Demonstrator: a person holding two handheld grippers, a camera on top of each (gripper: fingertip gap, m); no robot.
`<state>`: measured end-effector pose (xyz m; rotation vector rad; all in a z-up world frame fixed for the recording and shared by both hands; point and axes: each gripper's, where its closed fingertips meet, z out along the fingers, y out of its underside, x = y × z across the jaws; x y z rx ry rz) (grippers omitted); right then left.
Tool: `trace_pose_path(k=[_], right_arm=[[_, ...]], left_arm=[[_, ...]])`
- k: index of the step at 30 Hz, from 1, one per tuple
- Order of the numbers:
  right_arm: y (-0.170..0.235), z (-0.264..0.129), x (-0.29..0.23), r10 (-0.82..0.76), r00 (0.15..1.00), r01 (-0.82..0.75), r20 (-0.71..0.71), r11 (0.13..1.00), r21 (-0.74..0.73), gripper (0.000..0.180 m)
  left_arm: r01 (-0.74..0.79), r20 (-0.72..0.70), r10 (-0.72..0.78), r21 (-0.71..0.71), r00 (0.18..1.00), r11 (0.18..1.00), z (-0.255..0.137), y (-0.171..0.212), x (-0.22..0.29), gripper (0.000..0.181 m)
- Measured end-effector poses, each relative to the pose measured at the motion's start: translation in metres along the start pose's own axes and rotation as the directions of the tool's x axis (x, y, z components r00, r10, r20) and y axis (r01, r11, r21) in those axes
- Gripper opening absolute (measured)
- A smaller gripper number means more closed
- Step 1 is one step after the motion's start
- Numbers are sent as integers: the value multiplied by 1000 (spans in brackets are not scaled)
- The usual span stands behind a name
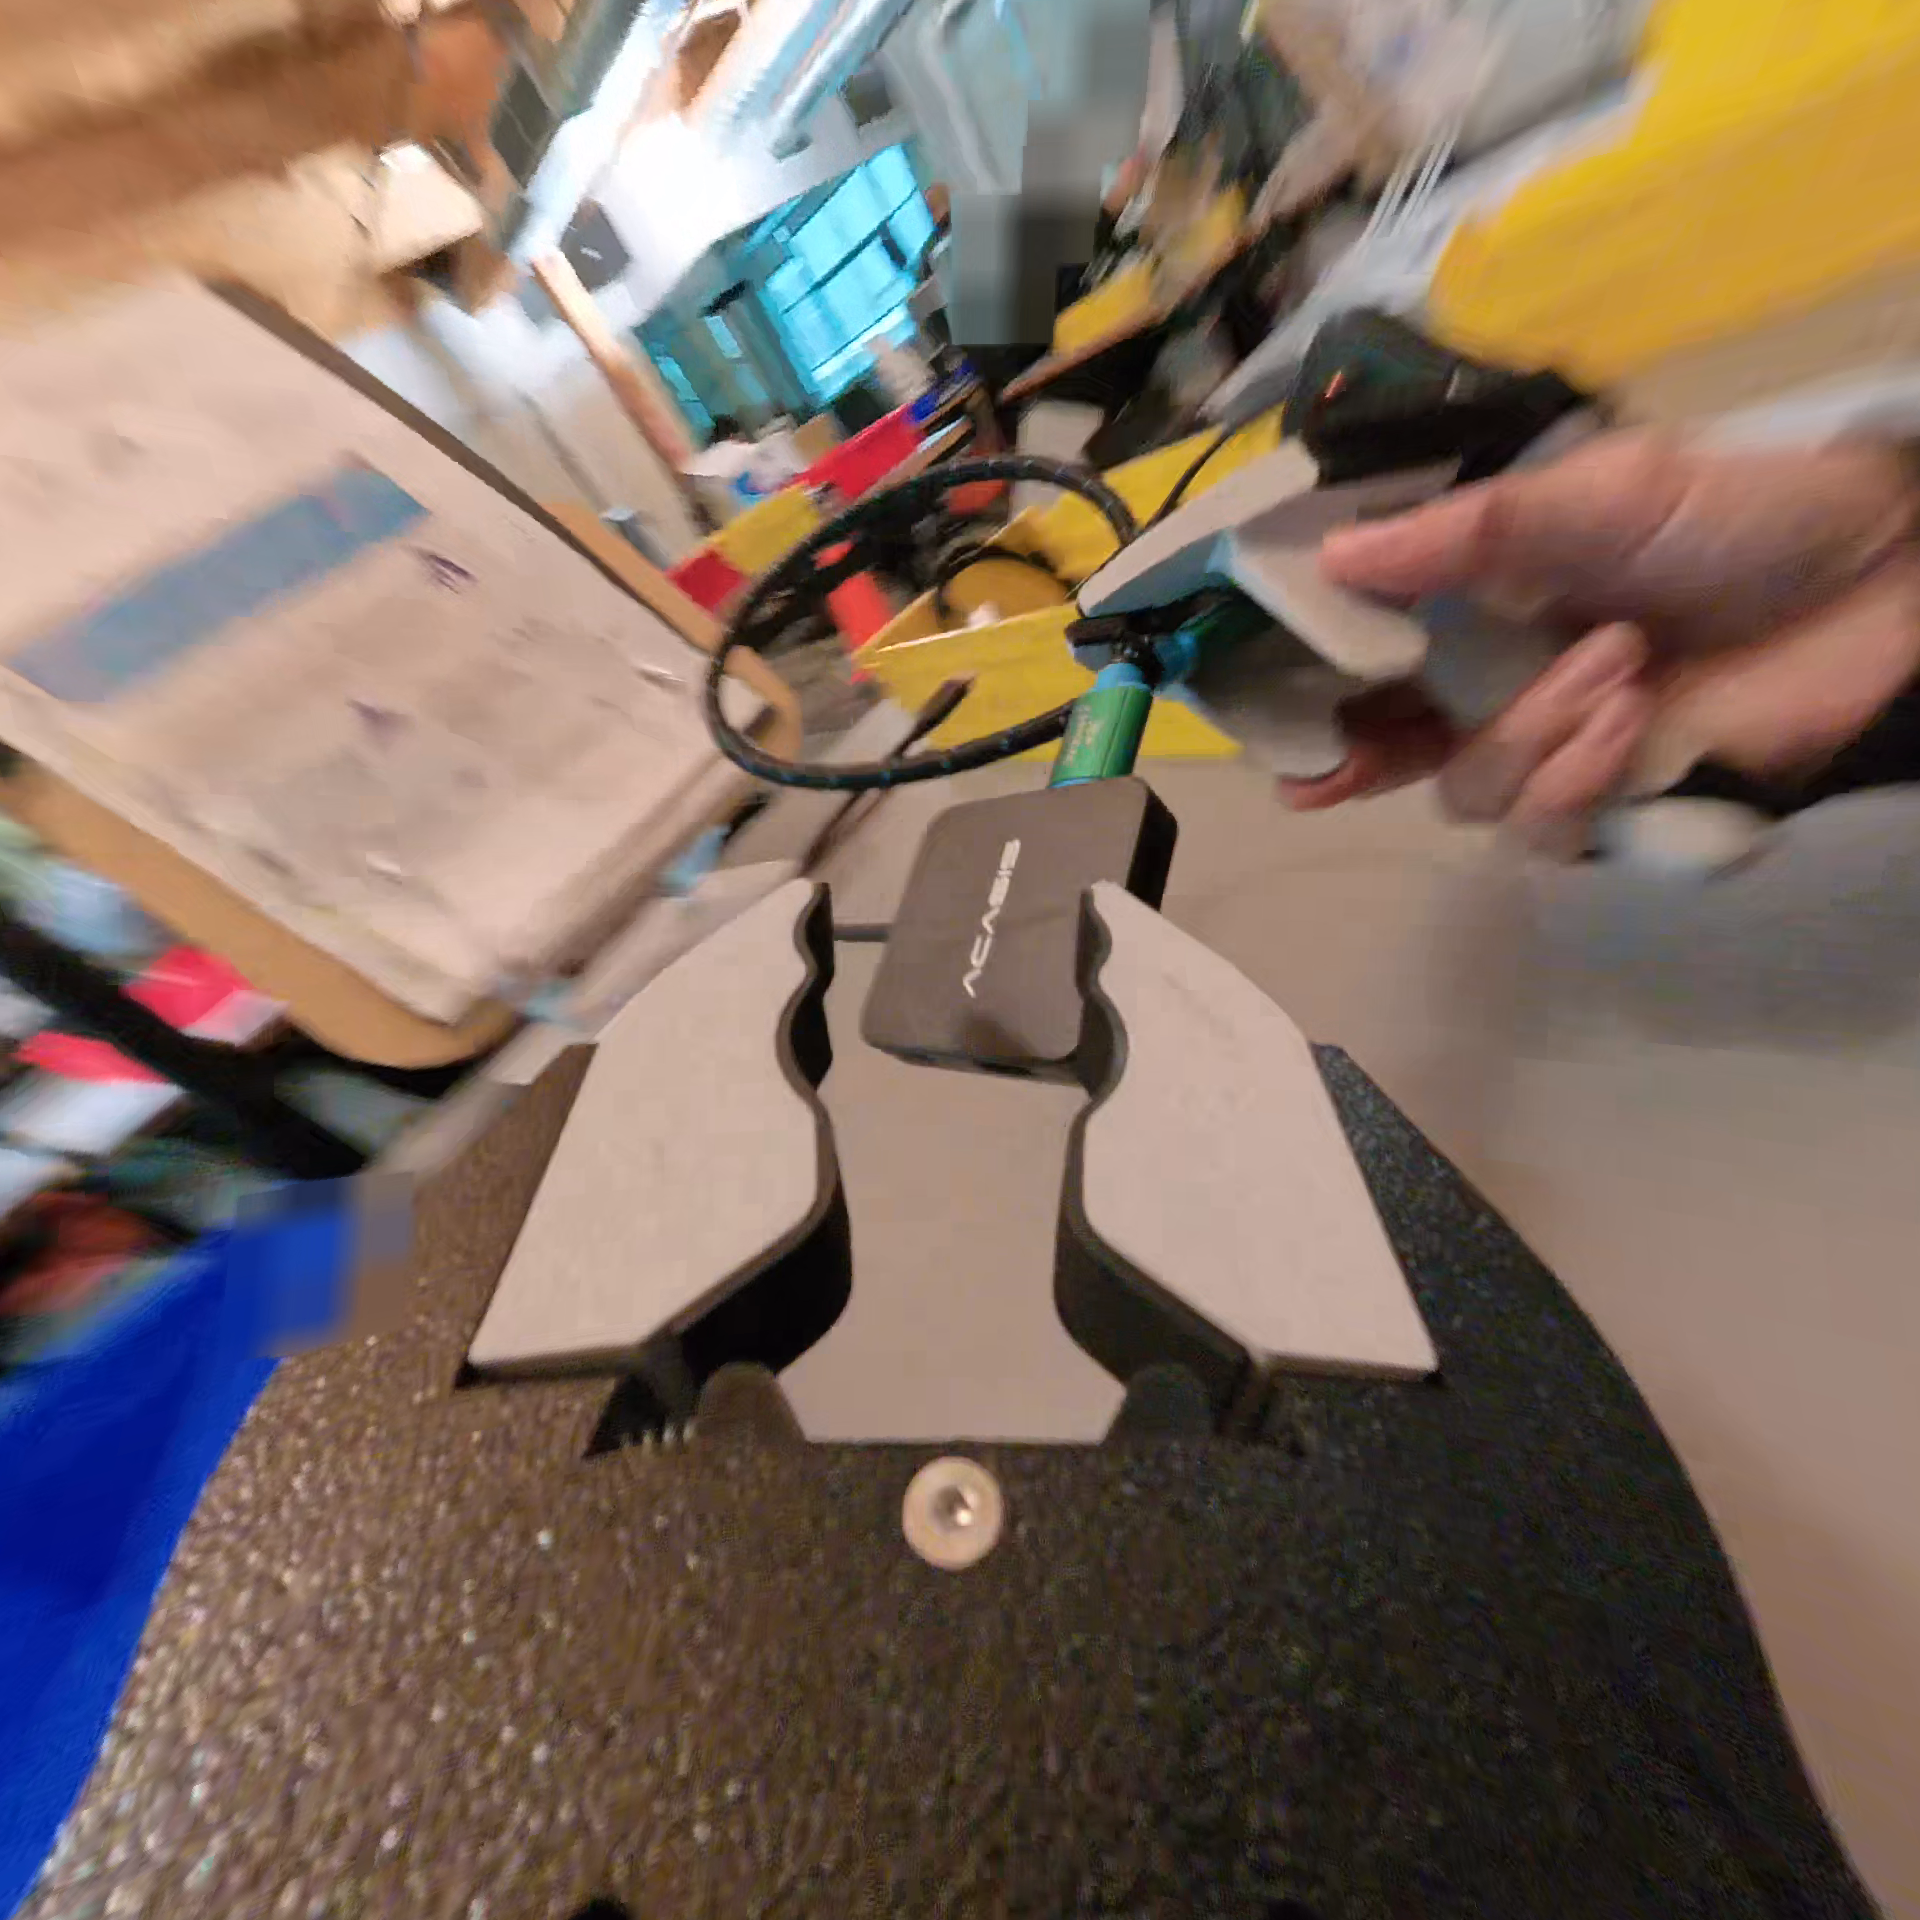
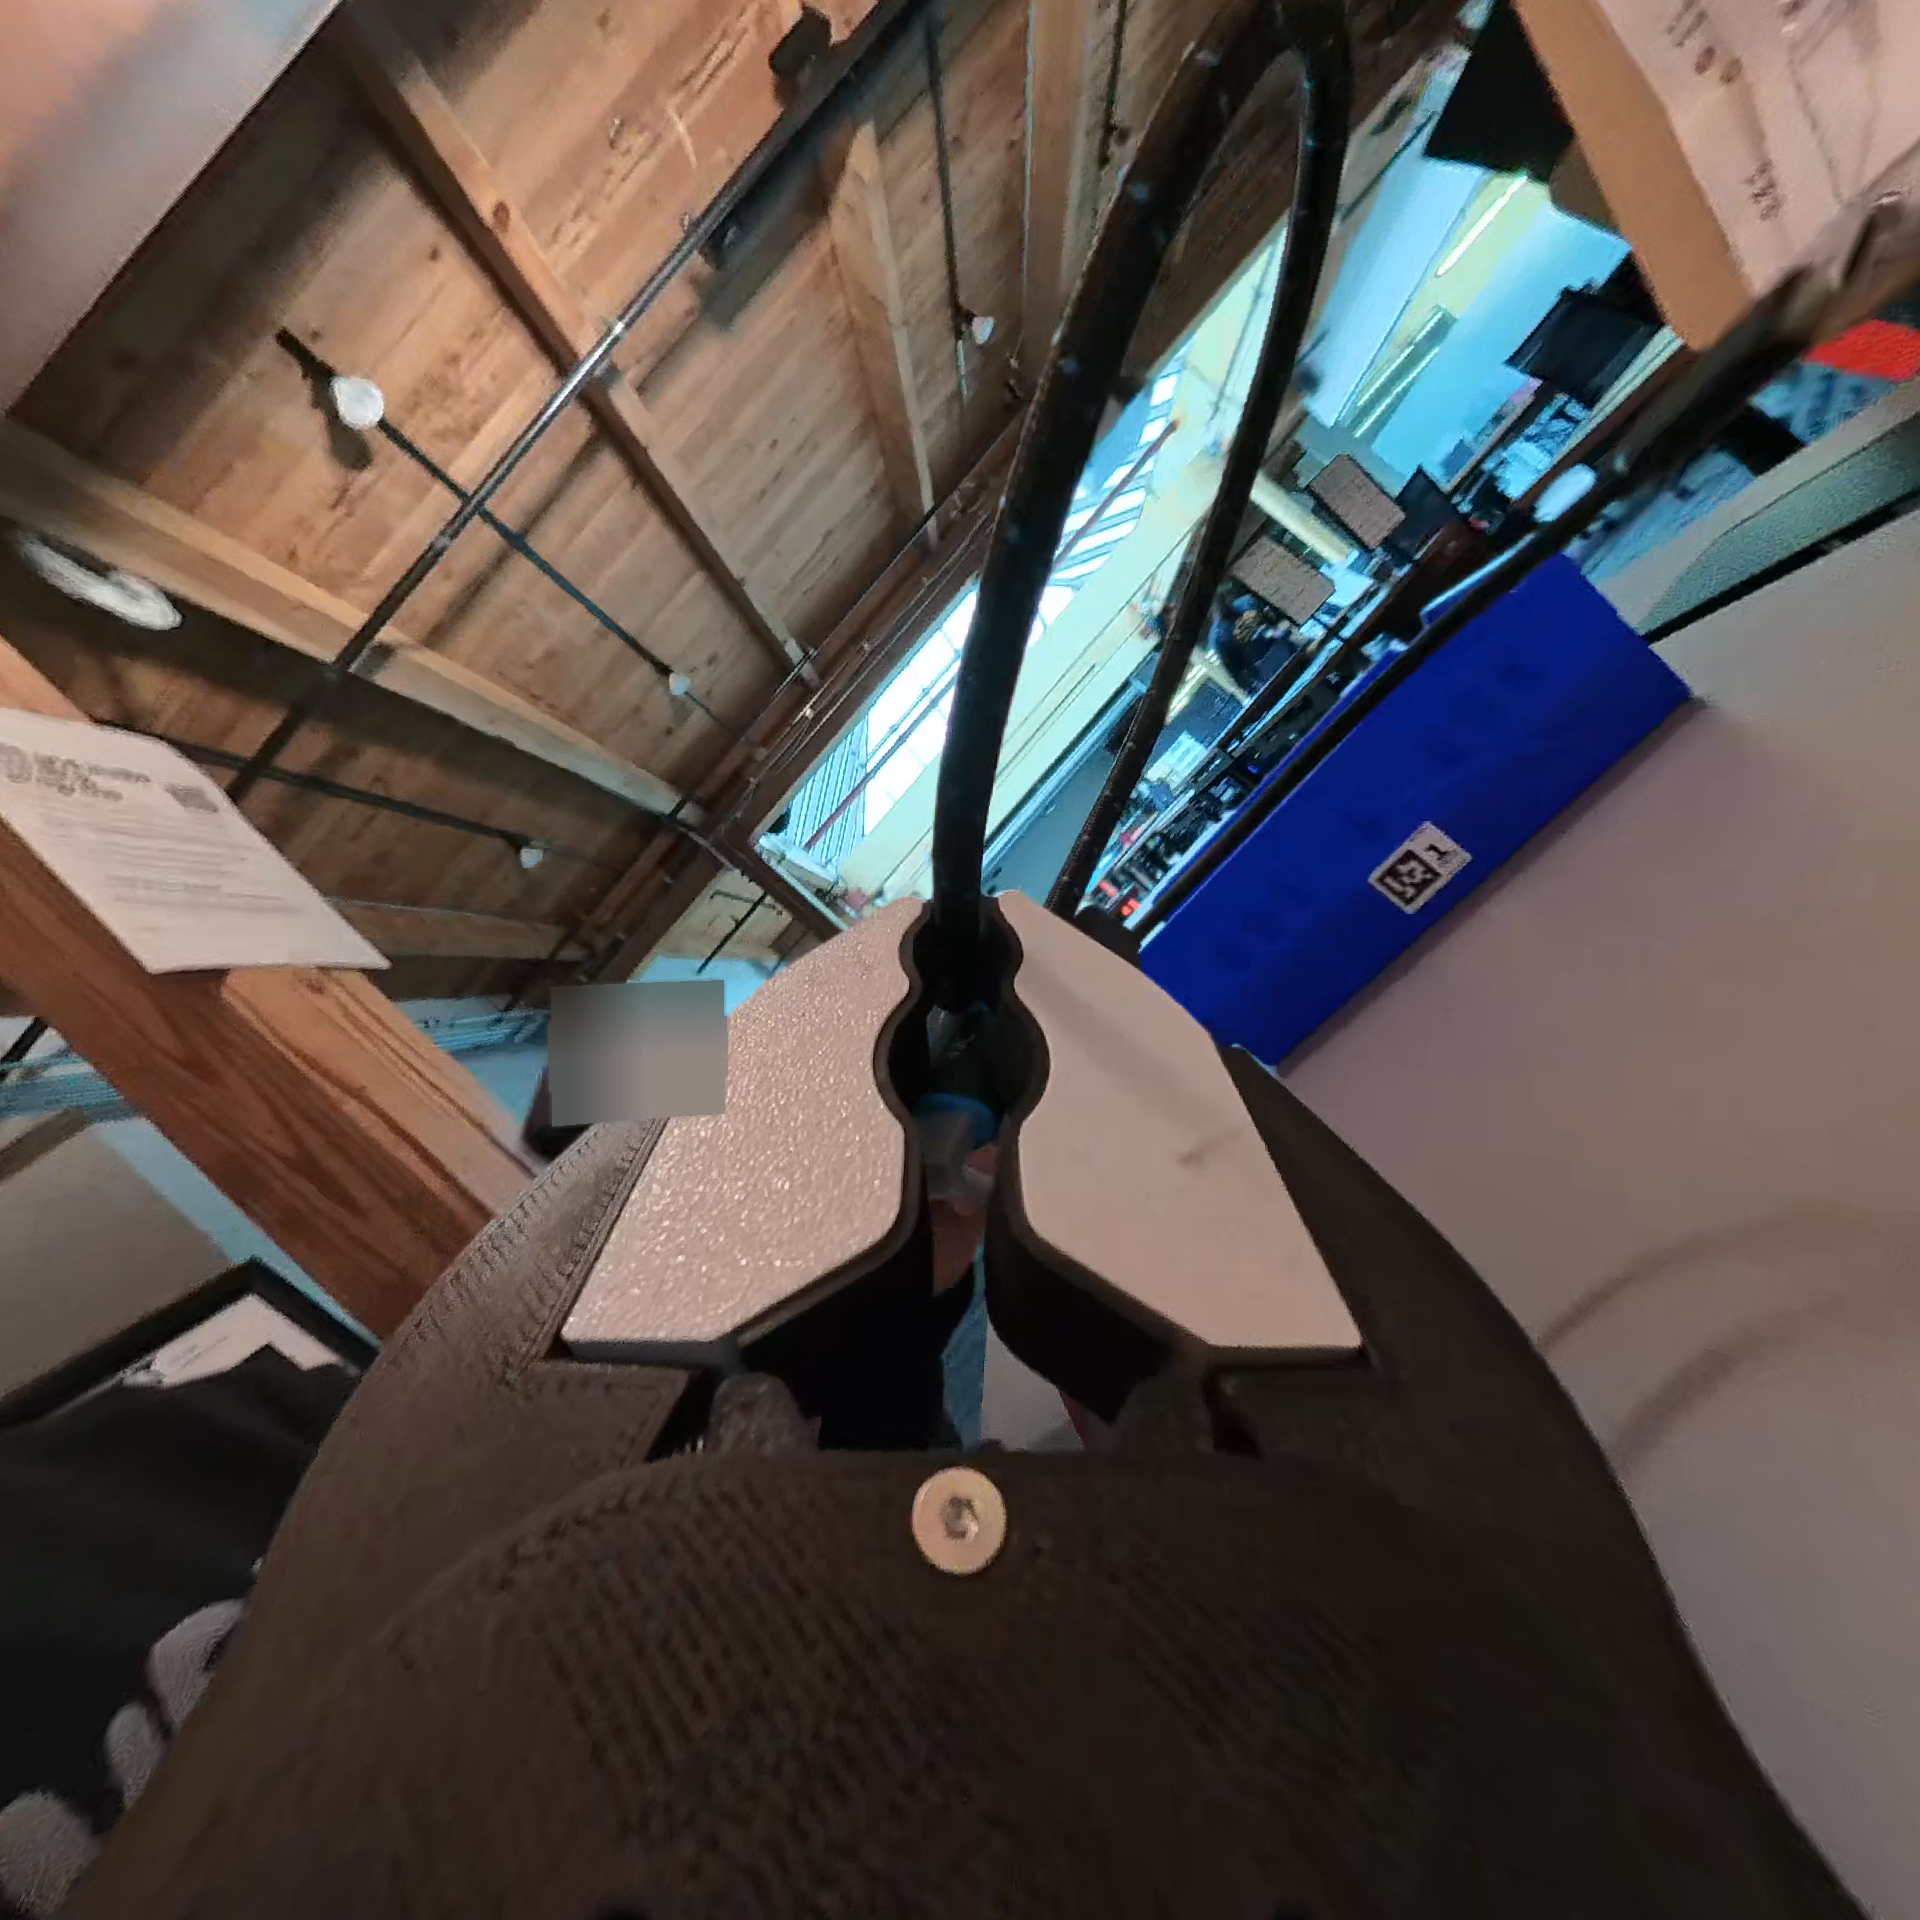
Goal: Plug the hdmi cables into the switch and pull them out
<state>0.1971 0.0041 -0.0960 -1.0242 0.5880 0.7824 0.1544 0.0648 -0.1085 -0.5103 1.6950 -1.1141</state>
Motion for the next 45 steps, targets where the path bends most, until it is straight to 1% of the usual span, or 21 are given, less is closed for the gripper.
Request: trace_pose_path(k=[1,2,4,5,6,9,11,12,14,17,21,26,28,30,32,34,36,38,40,44,45], right_arm=[[0,1,-5,-11,1000,11,18,1000,-11,8],[0,1,-11,-21,999,22,34,1000,-22,8],[-2,3,-21,-43,996,45,77,999,-19,7],[-2,4,-26,-39,994,41,99,999,-18,7],[-1,4,-28,-38,994,41,106,999,-20,7],[8,7,-33,-64,988,75,137,994,-74,7],[14,9,-38,-55,983,71,173,994,-86,7],[16,11,-40,-48,982,66,185,994,-92,7],[16,12,-41,-35,980,52,198,995,-80,7],[17,10,-36,-34,982,51,183,995,-88,7],[17,9,-33,-25,983,41,181,995,-88,7],[18,8,-33,-18,978,40,210,994,-99,7],[17,8,-31,-10,977,28,212,996,-84,7],[15,6,-30,-24,976,41,217,996,-74,7],[15,5,-25,-65,981,81,181,993,-82,8],[18,4,-17,-171,979,184,114,976,-116,30],[21,3,-3,-268,963,267,14,948,-172,53],[27,2,0,-289,957,278,-15,932,-231,71],[34,7,-4,-210,978,204,-2,949,-241,73],[48,26,-17,31,997,-19,70,987,-161,57],[52,29,-18,77,994,-65,81,987,-150,50]], left_arm=[[148,-72,-145,43,987,988,-4,0,2,47],[274,-156,-260,76,953,959,-7,0,5,57],[450,-287,-417,56,862,891,-11,7,11,73],[499,-344,-457,37,820,866,-12,10,16,79],[526,-391,-470,45,792,849,-14,8,21,81],[549,-399,-457,153,795,822,-17,-2,20,77],[562,-417,-466,140,780,815,-14,-3,23,81],[564,-430,-463,139,775,814,-13,-5,26,79],[542,-431,-432,173,792,822,-12,-8,28,74],[494,-374,-392,231,840,838,-13,-11,23,73],[430,-316,-346,253,883,866,-11,-9,21,73],[436,-329,-345,261,879,861,-12,-10,20,73],[415,-312,-331,259,890,872,-11,-11,19,73],[391,-296,-314,255,902,884,-10,-11,19,73],[362,-275,-293,245,916,899,-8,-10,19,73],[303,-229,-251,234,941,924,-8,-8,17,73],[250,-174,-213,229,961,941,-9,-7,10,73],[210,-126,-185,238,975,948,-13,-7,1,73],[191,-86,-175,255,981,948,-16,-7,-7,73],[194,-85,-177,266,981,944,-12,-5,-3,73],[192,-85,-175,264,981,945,-11,-4,-1,73]])
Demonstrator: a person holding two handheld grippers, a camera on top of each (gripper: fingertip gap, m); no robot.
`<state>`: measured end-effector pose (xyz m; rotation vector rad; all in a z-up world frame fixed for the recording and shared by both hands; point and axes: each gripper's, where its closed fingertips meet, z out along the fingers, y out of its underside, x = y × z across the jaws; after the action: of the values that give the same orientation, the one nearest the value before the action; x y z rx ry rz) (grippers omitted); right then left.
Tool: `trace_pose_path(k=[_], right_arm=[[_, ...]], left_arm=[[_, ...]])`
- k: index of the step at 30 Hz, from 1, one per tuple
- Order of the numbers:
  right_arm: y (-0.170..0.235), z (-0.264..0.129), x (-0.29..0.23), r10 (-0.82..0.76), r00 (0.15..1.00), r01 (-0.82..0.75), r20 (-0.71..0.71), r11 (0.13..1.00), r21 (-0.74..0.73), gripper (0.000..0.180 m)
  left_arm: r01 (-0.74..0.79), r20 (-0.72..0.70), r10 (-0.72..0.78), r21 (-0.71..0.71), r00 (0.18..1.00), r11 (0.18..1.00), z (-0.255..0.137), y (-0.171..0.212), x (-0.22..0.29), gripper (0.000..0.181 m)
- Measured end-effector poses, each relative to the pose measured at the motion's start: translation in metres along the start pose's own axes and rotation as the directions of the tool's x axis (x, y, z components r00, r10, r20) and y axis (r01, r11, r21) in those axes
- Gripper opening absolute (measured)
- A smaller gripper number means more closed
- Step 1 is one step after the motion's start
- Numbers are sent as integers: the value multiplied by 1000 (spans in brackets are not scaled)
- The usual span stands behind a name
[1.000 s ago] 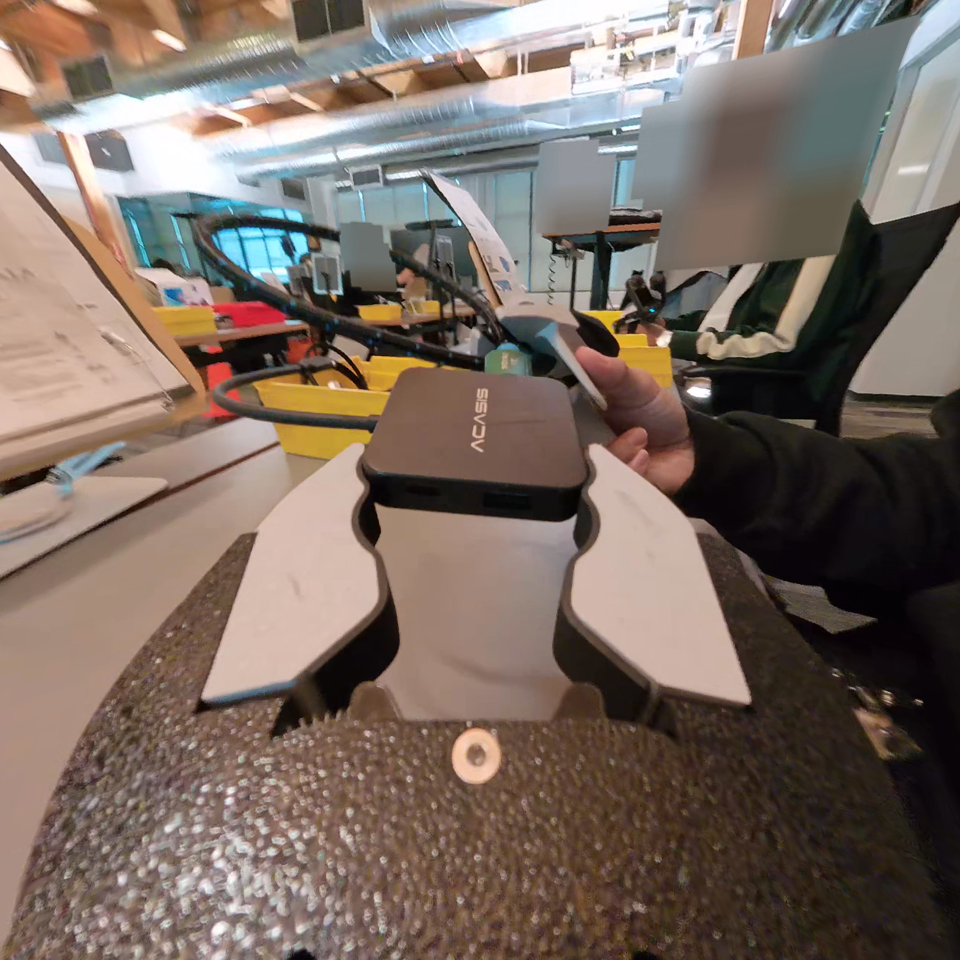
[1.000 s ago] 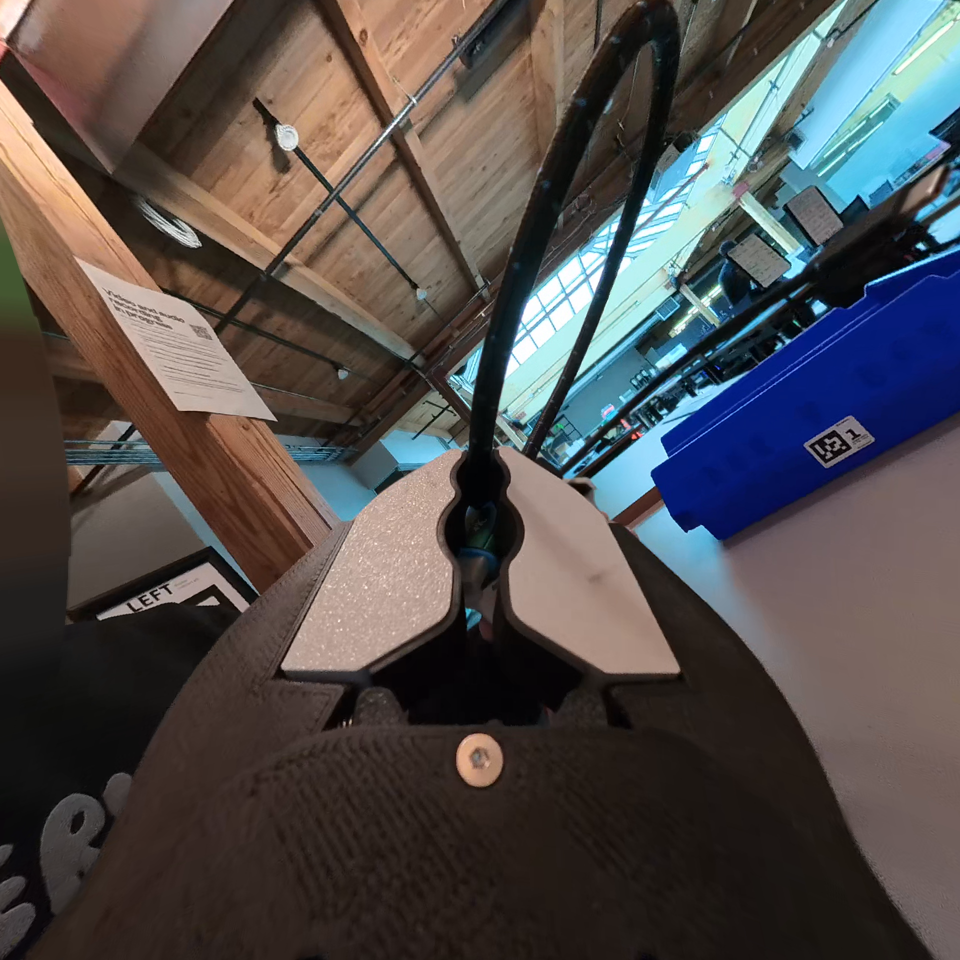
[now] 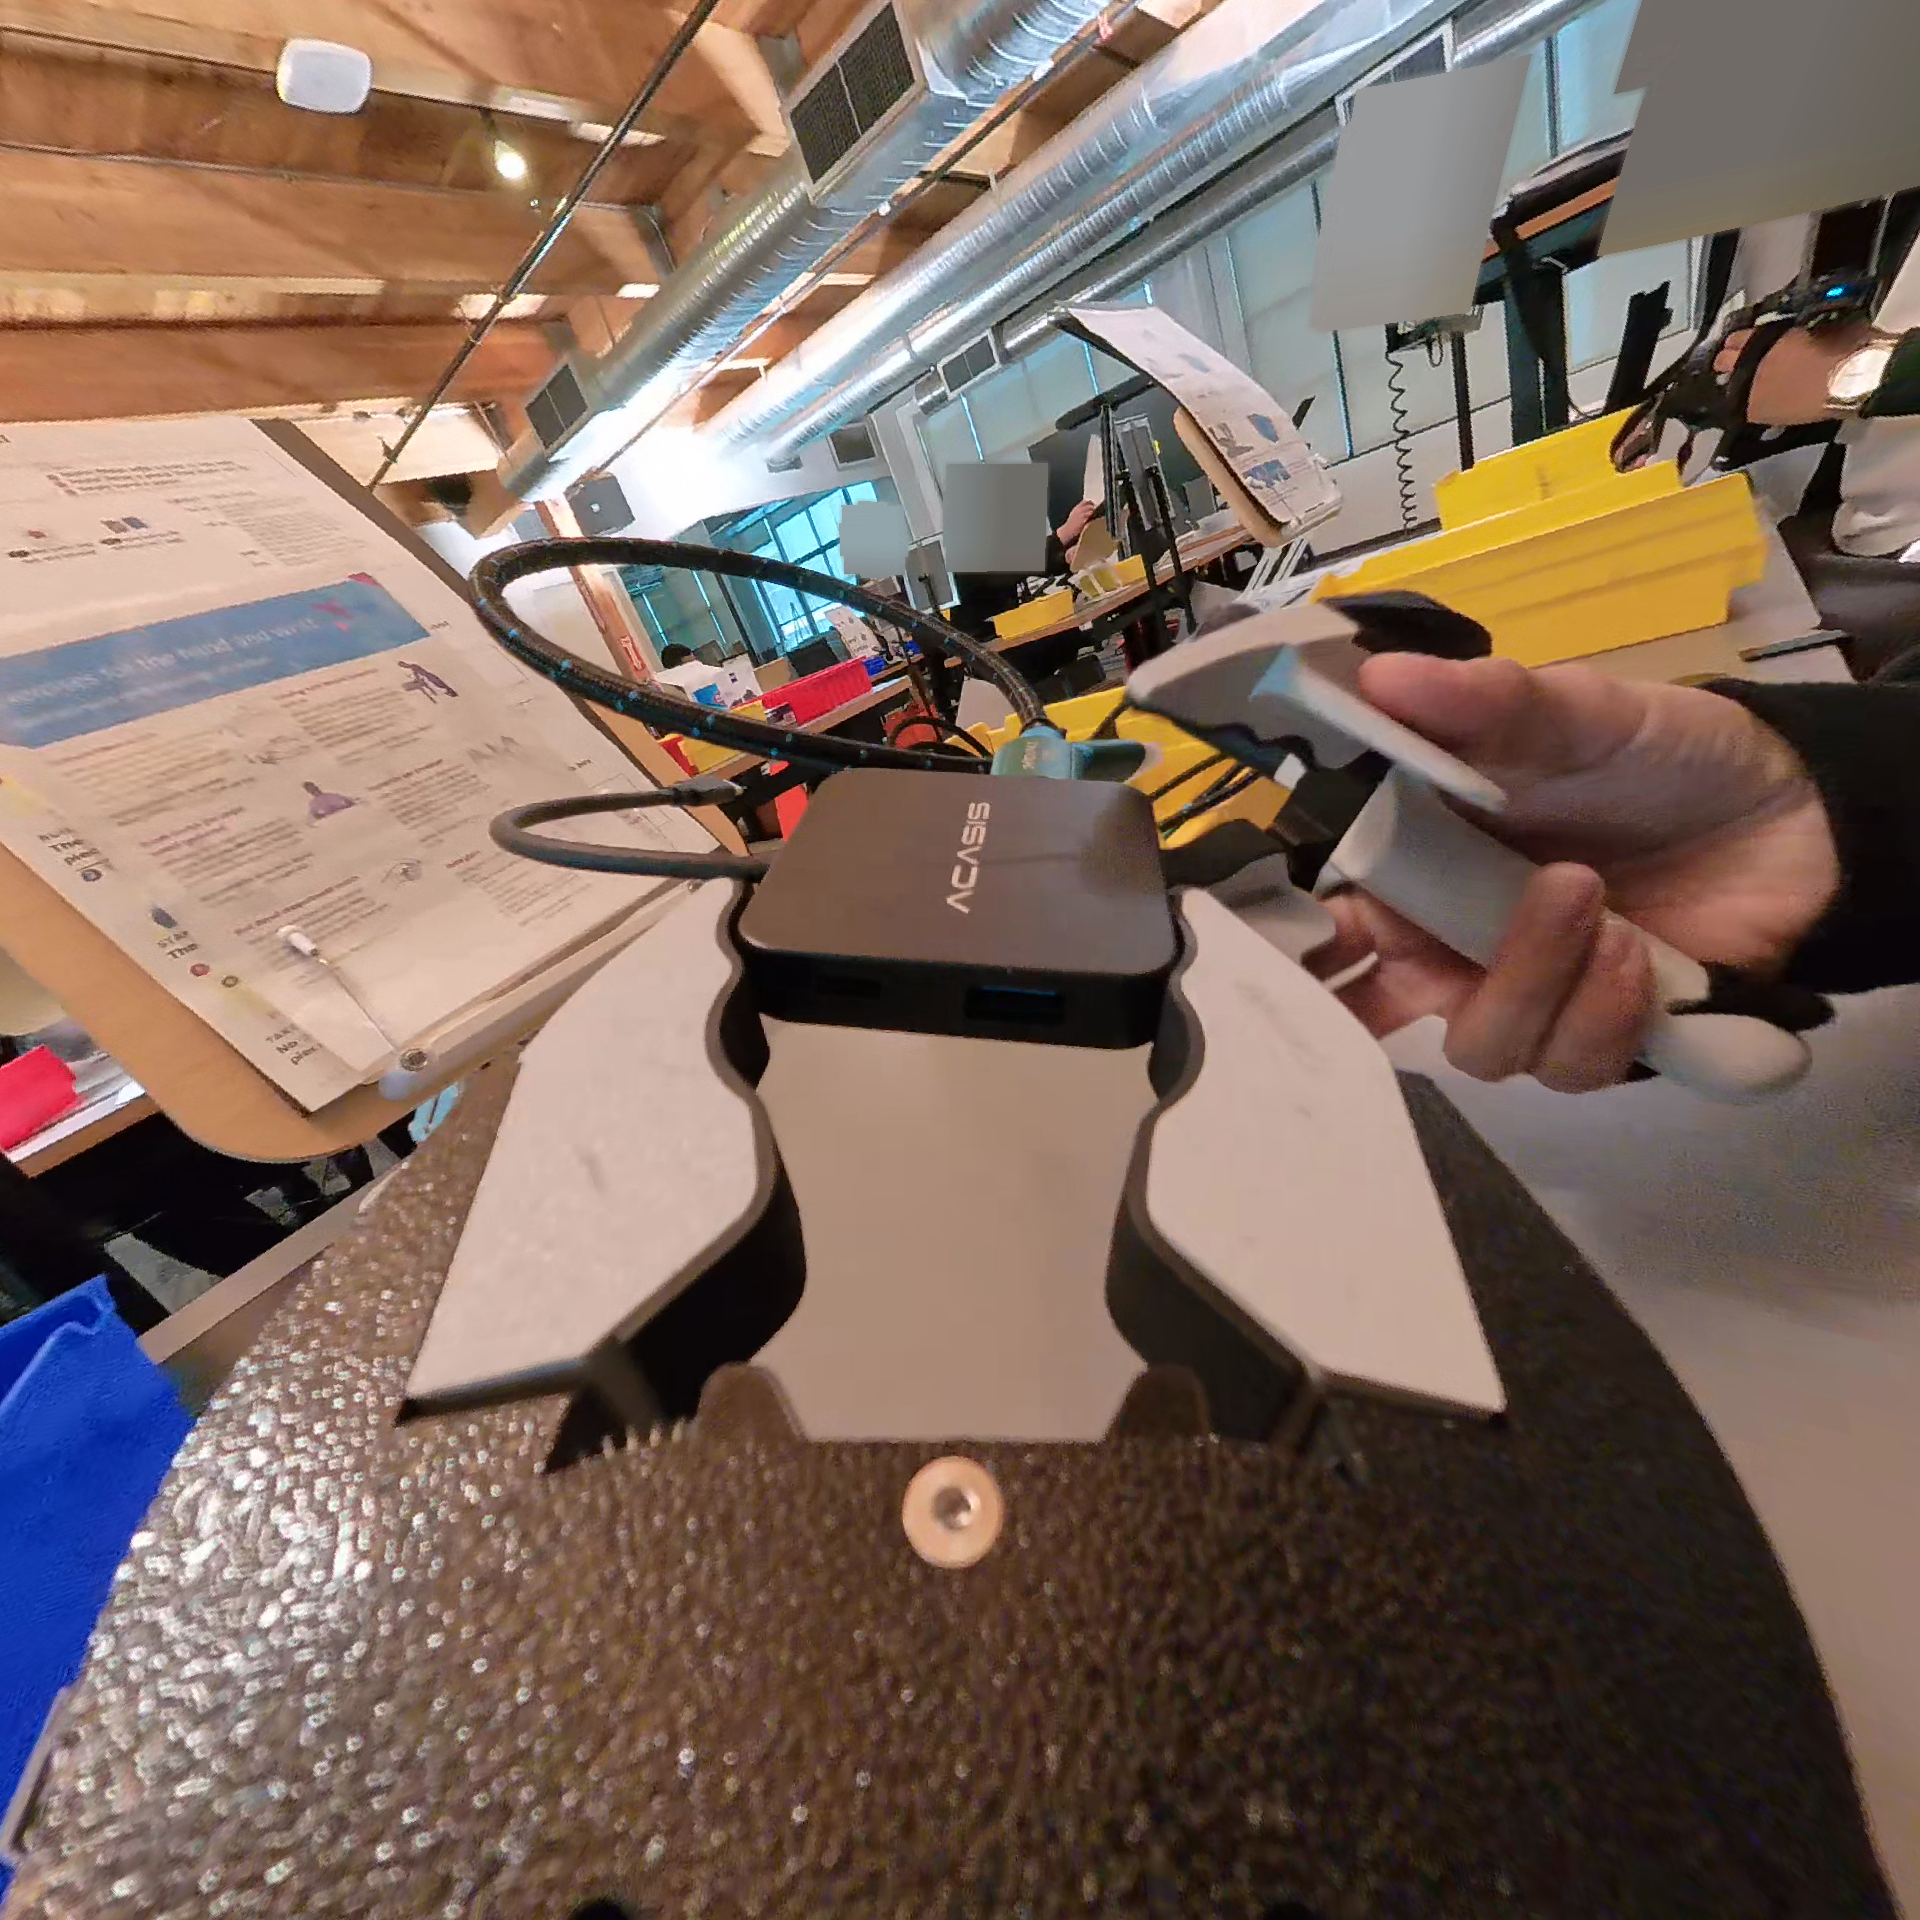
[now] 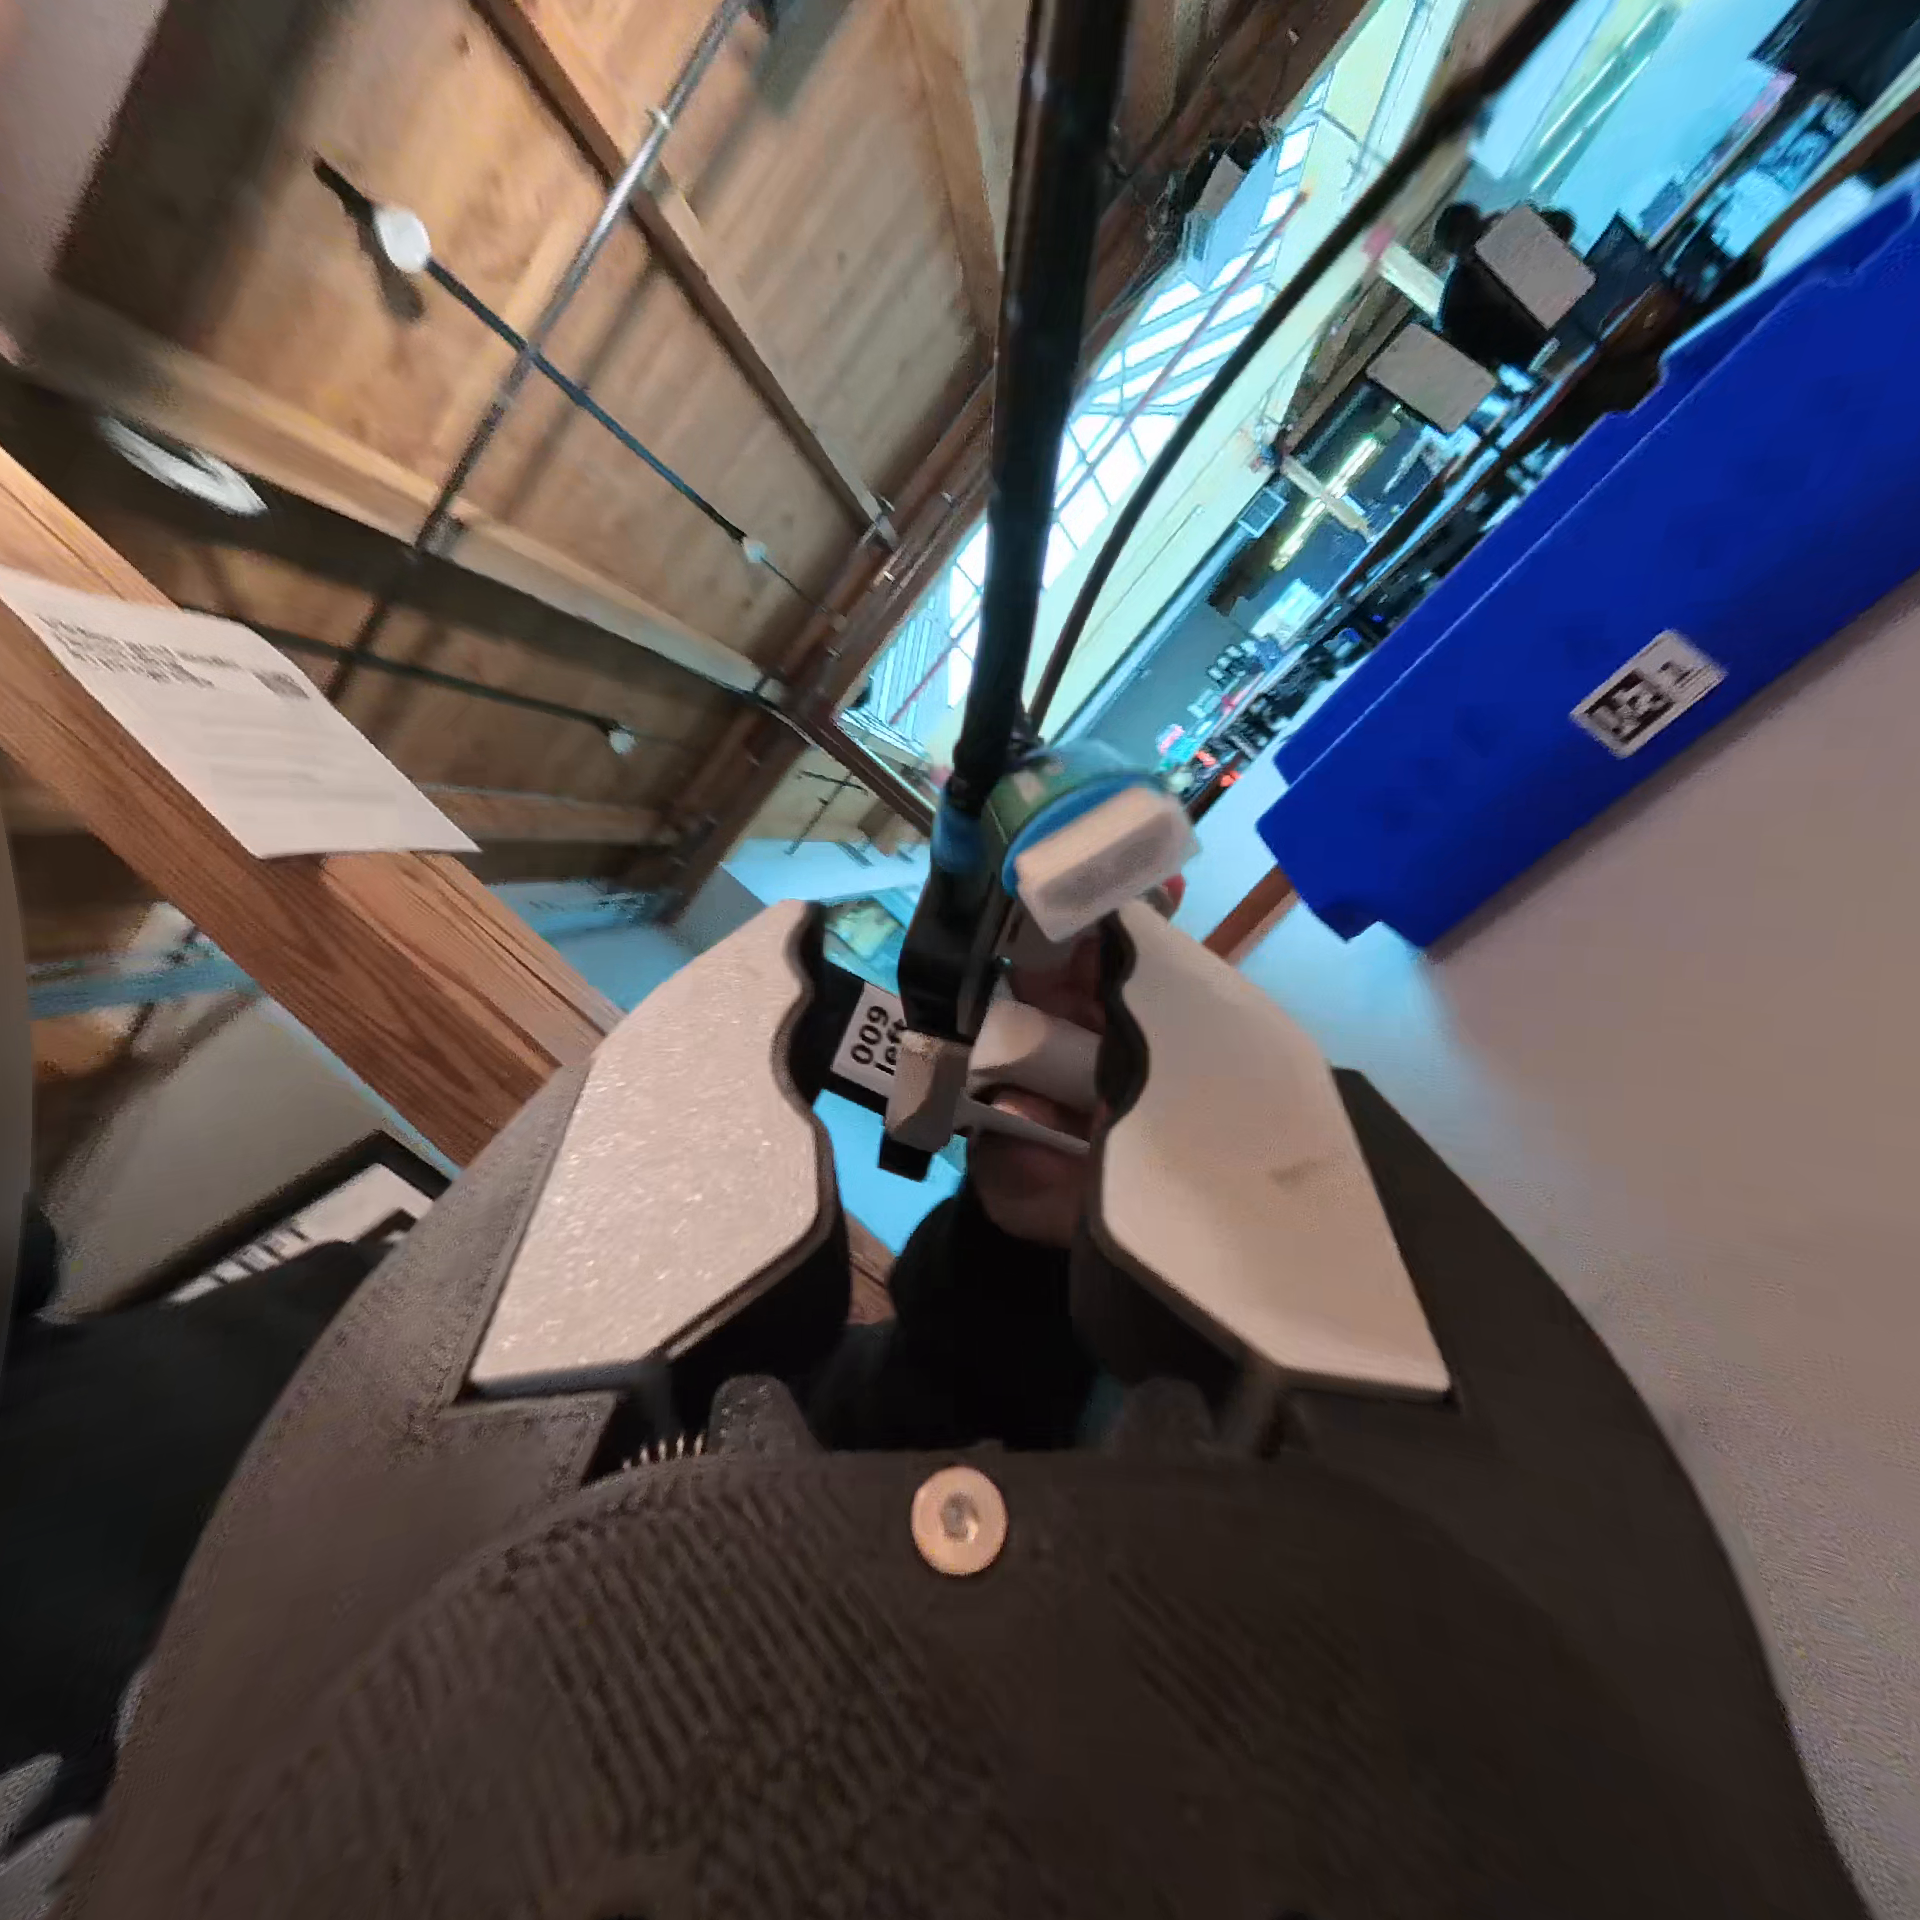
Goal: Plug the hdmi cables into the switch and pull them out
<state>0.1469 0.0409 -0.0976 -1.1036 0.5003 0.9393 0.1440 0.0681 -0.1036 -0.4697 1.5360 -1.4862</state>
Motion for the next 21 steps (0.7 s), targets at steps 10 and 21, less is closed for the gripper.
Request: trace_pose_path(k=[10,21], right_arm=[[22,-13,17,-186,971,152,-151,966,-207,31],[11,-33,-9,-935,322,668,148,114,-735,54]], left_arm=[[189,-130,-194,-48,972,981,2,25,10,73],[168,-274,-186,-88,943,982,-6,39,26,73]])
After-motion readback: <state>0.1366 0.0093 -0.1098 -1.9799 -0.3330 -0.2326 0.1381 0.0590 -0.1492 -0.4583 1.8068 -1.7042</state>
